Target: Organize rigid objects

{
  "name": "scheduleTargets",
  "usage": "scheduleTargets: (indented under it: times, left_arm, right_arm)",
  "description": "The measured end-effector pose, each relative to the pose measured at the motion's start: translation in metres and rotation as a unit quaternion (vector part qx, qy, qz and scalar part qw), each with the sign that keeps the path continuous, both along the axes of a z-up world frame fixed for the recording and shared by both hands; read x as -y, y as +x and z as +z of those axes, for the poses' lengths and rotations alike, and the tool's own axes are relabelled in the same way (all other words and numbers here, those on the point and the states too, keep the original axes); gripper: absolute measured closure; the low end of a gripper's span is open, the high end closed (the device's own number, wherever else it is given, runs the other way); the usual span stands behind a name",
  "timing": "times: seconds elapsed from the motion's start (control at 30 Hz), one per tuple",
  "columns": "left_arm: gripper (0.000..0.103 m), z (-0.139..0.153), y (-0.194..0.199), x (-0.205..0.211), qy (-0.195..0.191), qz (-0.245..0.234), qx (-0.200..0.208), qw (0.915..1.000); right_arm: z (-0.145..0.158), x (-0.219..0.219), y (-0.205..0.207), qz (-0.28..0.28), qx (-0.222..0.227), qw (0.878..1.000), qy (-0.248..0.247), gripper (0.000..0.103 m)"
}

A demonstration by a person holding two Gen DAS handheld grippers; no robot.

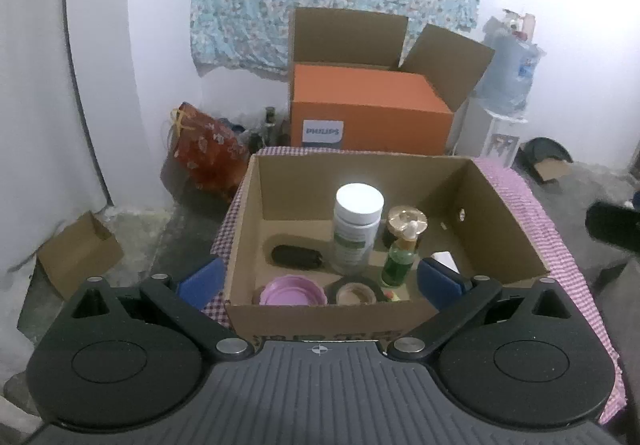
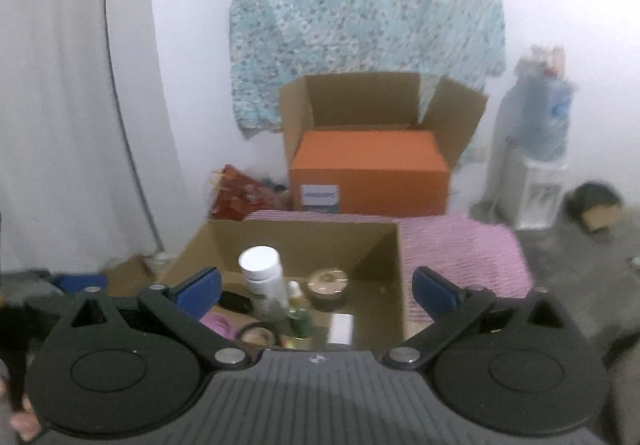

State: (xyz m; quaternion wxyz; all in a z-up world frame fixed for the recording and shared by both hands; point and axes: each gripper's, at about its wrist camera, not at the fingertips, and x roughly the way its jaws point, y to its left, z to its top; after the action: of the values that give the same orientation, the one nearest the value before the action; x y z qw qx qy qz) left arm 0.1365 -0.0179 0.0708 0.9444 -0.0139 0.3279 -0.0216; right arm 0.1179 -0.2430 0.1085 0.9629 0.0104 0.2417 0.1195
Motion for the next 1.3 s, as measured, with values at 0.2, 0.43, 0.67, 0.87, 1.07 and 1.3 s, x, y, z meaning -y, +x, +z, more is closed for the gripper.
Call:
scheduleTargets:
  times: [0.2,0.43,0.67,0.87,1.07,1.3]
  left_arm:
    - [0.0,-0.005,0.0,0.003,0.01,-0.008,-0.006,0.9999]
    - [0.0,-0.017,0.004,0.013,0.026,-0.007,-0.018,0.9995]
    - [0.0,-0.02,0.005,0.017,0.039,0.003,-0.017,0.9991]
    - [0.0,-0.021,0.009,0.018,0.042,0.01,-0.019,0.9989]
    - [0.0,-0.02,0.01,0.019,0.046,0.012,-0.02,0.9987]
    - [0.0,-0.02,0.01,0.019,0.047,0.012,-0.019,0.9986]
  right_arm:
    - [-0.021,-0.017,-0.012,-0.039,0.015,0.998,-0.045,0.0]
    - [-0.047,-0.028,0.004,-0.049,-0.019,0.997,-0.055,0.0]
    - [-0.061,-0.025,0.021,-0.064,-0.04,0.995,-0.059,0.0]
    - [-0.066,-0.02,0.026,-0.065,-0.051,0.995,-0.054,0.0]
    - [-0.066,-0.018,0.029,-0.066,-0.056,0.995,-0.048,0.0]
    - [-0.067,-0.018,0.029,-0.066,-0.058,0.995,-0.046,0.0]
